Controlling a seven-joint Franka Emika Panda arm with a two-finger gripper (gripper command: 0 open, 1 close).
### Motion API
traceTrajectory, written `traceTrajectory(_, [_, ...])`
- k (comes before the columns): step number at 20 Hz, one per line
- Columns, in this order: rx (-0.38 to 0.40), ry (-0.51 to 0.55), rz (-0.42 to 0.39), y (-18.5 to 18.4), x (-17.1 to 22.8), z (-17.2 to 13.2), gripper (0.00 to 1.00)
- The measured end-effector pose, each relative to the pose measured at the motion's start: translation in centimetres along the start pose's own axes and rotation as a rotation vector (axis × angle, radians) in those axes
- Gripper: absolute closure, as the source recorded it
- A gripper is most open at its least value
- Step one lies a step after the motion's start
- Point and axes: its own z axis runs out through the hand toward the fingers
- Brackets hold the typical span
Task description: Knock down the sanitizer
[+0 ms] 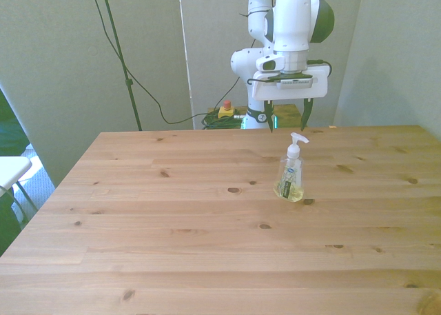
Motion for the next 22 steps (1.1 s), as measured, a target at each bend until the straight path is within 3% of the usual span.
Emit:
traceTrajectory(3, [-0.005, -0.001, 0.0, -0.1, 0.0, 0.2, 0.0])
traceTrajectory(4, [-0.006, -0.001, 0.006, -0.1, -0.1, 0.3, 1.0])
traceTrajectory(11, [-0.013, 0.033, 0.085, -1.7, 2.5, 1.3, 1.0])
traceTrajectory(22, [-0.039, 0.076, 0.136, -11.4, 9.8, 1.2, 1.0])
